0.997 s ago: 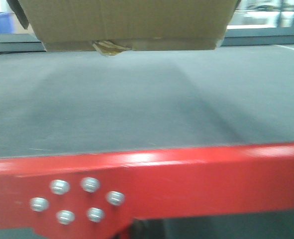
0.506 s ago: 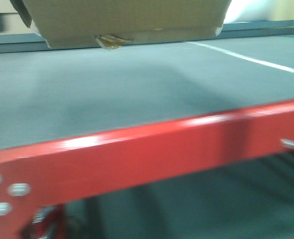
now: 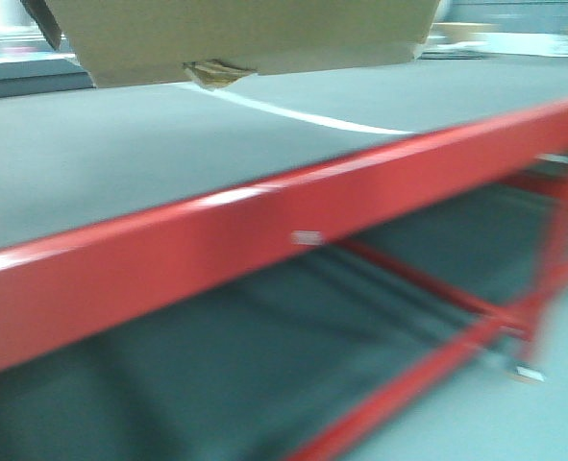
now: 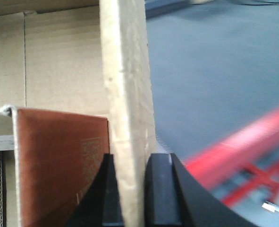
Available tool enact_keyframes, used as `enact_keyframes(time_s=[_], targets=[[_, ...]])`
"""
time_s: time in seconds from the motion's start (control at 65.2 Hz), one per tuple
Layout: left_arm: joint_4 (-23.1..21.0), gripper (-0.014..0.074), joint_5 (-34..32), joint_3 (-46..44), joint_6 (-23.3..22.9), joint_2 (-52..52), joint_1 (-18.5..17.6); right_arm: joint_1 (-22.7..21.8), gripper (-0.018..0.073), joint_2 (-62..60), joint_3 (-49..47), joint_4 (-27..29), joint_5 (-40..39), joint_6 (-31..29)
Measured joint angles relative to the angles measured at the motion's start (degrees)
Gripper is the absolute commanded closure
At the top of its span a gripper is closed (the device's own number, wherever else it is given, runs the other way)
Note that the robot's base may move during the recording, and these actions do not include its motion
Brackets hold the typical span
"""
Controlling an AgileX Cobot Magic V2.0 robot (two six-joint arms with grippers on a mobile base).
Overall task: Stack two boxes on right shelf middle
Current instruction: 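Hold the boxes with both grippers and back away from the bench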
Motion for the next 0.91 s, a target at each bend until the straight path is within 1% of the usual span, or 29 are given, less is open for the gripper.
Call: enact_keyframes(time_s=[0.905], targets=[[0.0, 0.0707, -0.1, -0.1, 0.0, 0.0, 0.0, -0.1, 0.0711, 0.1, 0.0, -0.4, -0.1, 0.0]])
